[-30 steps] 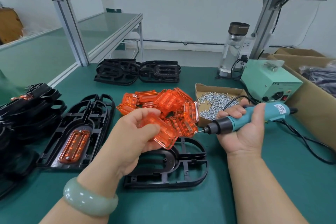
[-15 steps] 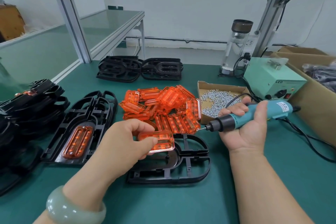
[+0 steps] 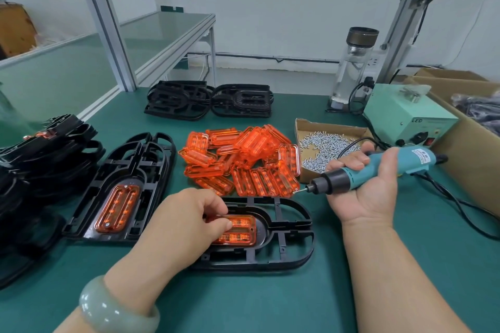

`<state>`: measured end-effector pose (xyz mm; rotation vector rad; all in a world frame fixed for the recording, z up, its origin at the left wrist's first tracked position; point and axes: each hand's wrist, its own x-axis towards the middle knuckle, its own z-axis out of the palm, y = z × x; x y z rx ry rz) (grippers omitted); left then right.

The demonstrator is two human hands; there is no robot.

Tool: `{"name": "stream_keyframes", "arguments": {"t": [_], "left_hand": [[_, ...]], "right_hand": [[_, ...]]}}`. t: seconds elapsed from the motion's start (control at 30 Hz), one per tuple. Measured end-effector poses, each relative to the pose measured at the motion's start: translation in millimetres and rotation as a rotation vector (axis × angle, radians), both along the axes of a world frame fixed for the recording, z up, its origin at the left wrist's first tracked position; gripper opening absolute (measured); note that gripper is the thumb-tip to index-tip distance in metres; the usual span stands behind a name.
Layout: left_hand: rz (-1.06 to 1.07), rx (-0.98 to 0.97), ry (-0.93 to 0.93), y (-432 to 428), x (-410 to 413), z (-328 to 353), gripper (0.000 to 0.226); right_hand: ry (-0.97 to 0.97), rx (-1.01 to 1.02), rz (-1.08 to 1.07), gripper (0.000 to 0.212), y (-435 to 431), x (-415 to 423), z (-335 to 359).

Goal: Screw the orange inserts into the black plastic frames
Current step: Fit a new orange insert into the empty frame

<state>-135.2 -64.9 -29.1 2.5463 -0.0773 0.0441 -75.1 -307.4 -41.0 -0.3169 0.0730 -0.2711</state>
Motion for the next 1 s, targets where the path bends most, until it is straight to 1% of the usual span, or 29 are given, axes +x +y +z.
{"name": "stream_keyframes", "arguments": {"t": [0.13,0.23,0.33,0.43,0.6,0.7,0.83,1.0], "left_hand": [[-0.020,0.049,-0.026,1.1,-0.8,-1.1,0.023],[-0.046,0.073,-0.042,0.8,0.6,-0.6,0.017],[-0.095,0.120,0.001,-0.4,2.3,0.9,0.015],[-0.118,0.152,0.030,1.2,3.4,0.1,0.007],[-0.125,0.197,0.035,0.7,3.3,-1.9,0.010],[-0.129,0.173,0.055,3.7,3.0,-2.7,0.009],[-0.102,0.110,0.050,13.3,1.4,-2.4,0.017],[-0.095,0.156,0.049,8.5,1.1,-5.2,0.003]], "right_hand": [[0.000,-0.006,0.005,0.029,0.3,-0.4,-0.2],[0.001,-0.005,0.003,0.030,0.8,-1.0,0.5],[-0.001,-0.007,0.004,0.030,1.3,-1.4,0.9],[-0.004,-0.010,0.008,0.030,2.1,-1.6,0.8],[-0.002,-0.001,0.013,0.030,2.3,-2.1,1.0],[-0.003,0.006,0.014,0.030,1.7,-2.1,1.2],[-0.009,0.003,0.012,0.030,1.0,-1.9,1.4],[-0.010,0.006,0.014,0.030,1.5,-2.4,2.4]]}}
